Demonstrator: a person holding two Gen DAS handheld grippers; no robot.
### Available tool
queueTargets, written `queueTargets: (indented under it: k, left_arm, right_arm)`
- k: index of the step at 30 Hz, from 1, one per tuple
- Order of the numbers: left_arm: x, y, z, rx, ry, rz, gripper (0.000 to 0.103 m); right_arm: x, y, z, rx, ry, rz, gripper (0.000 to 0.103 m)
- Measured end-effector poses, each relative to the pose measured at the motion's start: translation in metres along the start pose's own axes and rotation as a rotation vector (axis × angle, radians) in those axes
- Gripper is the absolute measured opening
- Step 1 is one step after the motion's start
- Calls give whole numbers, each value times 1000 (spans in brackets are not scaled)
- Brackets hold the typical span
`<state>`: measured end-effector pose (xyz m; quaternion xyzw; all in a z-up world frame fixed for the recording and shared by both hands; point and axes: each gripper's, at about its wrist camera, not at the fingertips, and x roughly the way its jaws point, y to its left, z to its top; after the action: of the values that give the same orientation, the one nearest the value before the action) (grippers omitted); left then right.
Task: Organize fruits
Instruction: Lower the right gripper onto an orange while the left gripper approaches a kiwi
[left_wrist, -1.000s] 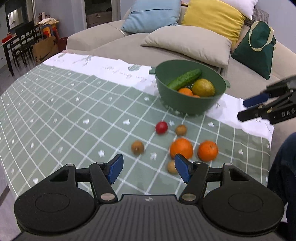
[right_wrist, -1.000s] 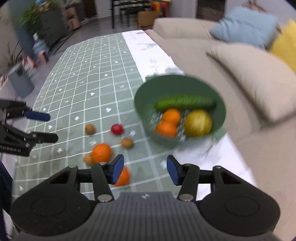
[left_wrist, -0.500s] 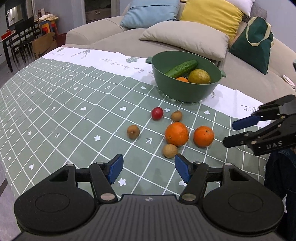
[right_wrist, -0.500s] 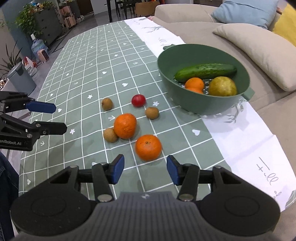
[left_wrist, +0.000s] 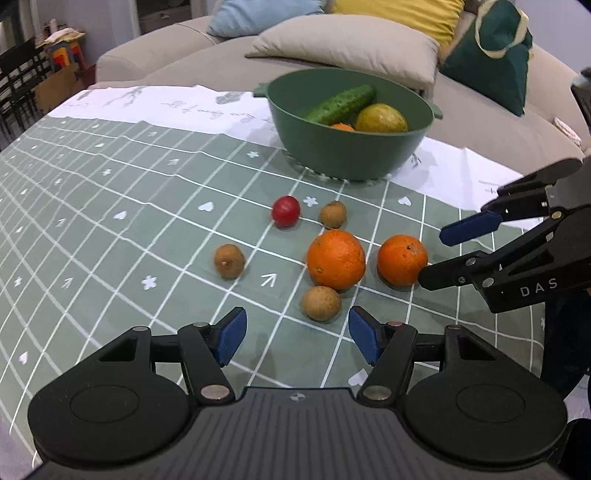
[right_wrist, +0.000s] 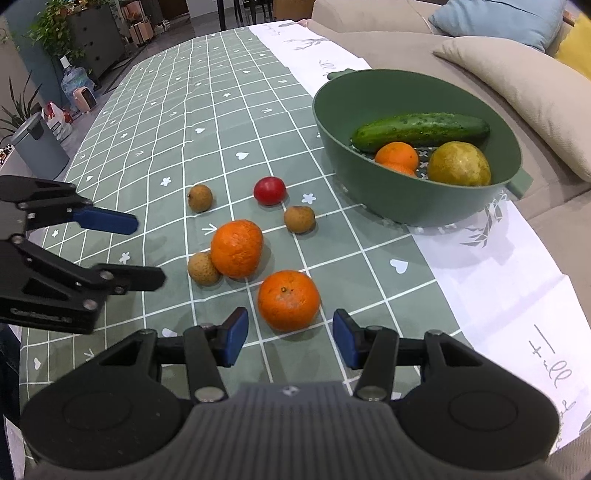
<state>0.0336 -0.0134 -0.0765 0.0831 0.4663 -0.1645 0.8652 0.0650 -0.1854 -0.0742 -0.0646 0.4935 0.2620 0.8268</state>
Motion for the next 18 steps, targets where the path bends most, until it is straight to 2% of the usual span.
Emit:
queueTargets:
  k: [7,9,11,18]
  left_arm:
    - [19,-9,7,58,24,-23,74]
    - [23,-9,8,60,30,-31,71]
    - [27,-8,9,56,37,-48,63]
    - [40,-8,8,52,56,-58,58]
  right_arm:
    - [12,-1,3,-16,10,13,45]
    - [16,-2,4,-14,13,17,45]
    - [19,-3,5,-13,14,19,44]
    - [24,-4,8,-23,11,36,44]
